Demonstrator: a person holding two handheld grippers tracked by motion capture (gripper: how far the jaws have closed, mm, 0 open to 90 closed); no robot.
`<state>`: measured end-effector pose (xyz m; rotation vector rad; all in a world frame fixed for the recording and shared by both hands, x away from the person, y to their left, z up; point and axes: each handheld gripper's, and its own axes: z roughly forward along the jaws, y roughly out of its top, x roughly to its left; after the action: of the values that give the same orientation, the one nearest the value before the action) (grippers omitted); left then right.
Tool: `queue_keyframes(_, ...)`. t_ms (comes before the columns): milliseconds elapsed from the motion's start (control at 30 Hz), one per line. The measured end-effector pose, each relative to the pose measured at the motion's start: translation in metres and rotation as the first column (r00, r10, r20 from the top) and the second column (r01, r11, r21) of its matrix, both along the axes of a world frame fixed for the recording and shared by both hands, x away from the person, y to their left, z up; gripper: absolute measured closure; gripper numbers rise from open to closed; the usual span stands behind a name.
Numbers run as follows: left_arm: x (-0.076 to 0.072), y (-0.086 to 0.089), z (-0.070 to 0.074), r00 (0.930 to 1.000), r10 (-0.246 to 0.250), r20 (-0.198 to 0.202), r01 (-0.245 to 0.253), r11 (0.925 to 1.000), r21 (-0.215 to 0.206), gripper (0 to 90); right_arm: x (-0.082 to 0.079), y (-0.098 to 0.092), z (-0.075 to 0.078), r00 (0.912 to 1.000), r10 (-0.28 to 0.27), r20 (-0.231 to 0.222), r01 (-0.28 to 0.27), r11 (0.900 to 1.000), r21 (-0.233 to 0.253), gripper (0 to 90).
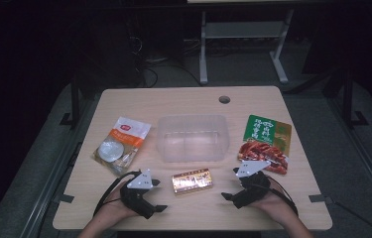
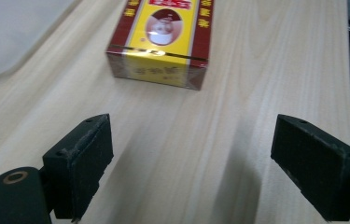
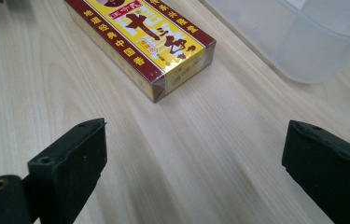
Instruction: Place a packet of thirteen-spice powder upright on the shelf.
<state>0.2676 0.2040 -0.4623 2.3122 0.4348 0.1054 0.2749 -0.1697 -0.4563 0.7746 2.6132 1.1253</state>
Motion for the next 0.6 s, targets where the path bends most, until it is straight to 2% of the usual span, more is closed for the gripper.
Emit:
queue_keyframes(67, 0.001, 0.001, 0.002, 0.9996, 0.028, -0.004, -0.028, 0.9996, -0.007, 12.0, 0.001, -0.002, 0.001, 1.0, 0.008, -0.004, -0.008, 1.0, 0.009, 6.2)
queue_keyframes(133, 0.001, 0.002, 0.003, 0.9996, 0.029, 0.002, -0.029, 0.9996, -0.004, 11.1, 0.001, -0.003, 0.002, 0.9999, 0.016, -0.001, -0.016, 1.0, 0.009, 6.3)
queue_keyframes(167, 0.001, 0.003, 0.003, 0.9991, 0.042, -0.004, -0.042, 0.9991, -0.004, 11.1, 0.002, -0.003, 0.004, 0.9994, 0.035, 0.007, -0.035, 0.999, 0.01, 8.7)
queue_keyframes(333, -0.001, 0.004, 0.003, 0.9996, 0.03, -0.002, -0.029, 0.9995, 0.012, 11.0, 0.002, -0.001, 0.01, 0.9976, 0.068, 0.015, -0.068, 0.998, 0.018, 10.4)
queue_keyframes(367, -0.001, 0.004, 0.004, 0.9996, 0.03, 0.001, -0.03, 0.9995, 0.003, 11.0, 0.003, 0.003, 0.013, 0.9955, 0.093, 0.015, -0.093, 0.996, 0.016, 10.5)
queue_keyframes(433, -0.001, 0.004, 0.004, 0.9997, 0.023, -0.002, -0.023, 0.9997, 0.004, 11.1, 0.004, 0.004, 0.014, 0.9947, 0.102, 0.014, -0.102, 0.995, 0.019, 10.6)
queue_keyframes(600, 0.001, 0.006, 0.004, 0.9995, 0.028, -0.011, -0.028, 0.9996, -0.007, 11.2, 0.013, 0.018, 0.018, 0.9831, 0.182, 0.02, -0.182, 0.983, -0.017, 10.8)
